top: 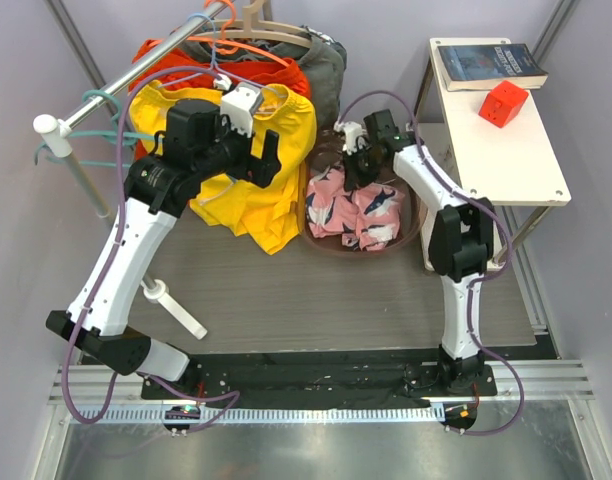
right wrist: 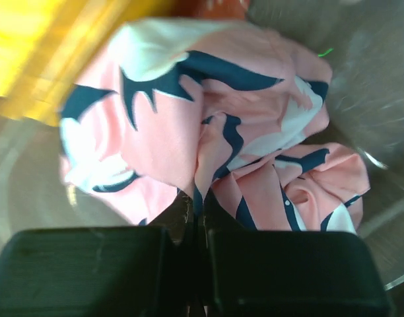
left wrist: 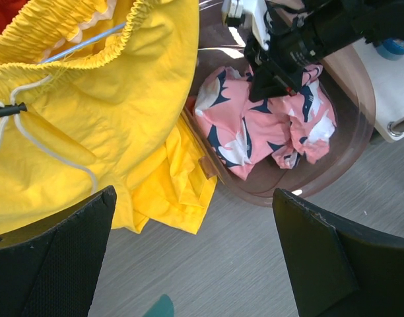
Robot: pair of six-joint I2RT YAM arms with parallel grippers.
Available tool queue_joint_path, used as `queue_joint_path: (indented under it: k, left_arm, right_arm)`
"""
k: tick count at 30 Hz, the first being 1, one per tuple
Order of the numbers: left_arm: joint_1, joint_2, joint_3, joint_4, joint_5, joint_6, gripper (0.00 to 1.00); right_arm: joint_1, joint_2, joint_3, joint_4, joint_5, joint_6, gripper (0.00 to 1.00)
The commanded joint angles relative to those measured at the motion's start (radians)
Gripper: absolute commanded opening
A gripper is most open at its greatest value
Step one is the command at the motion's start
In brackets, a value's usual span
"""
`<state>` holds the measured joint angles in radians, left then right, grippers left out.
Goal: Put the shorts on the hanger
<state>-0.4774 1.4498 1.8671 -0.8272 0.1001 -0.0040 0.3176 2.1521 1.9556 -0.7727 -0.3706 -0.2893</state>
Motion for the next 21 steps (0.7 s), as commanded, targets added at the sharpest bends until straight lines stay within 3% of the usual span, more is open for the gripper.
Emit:
queue_joint_path:
  k: [1, 13, 17, 21]
  left_arm:
    - [0.003, -0.031, 0.023, 0.026, 0.053, -0.033, 1.00]
    - [0.003, -0.005, 0.105, 0.065, 0.060, -0.060, 1.00]
    - [0.003, -0.003, 0.103, 0.094, 0.038, -0.082, 1.00]
    - [0.003, -0.008, 0.095, 0.105, 0.065, -0.079, 1.00]
  right_arm:
    - [-0.006, -0.184, 0.132, -0.017, -0.080, 0.061, 0.01]
    - [-0.003, -0.515, 0.198, -0.048, -0.165, 0.078, 0.01]
    - [0.011, -0.662, 0.103, -0.024, -0.208, 0.050, 0.01]
    - [0.061, -0.842, -0.067, -0.025, -0.258, -0.078, 0.01]
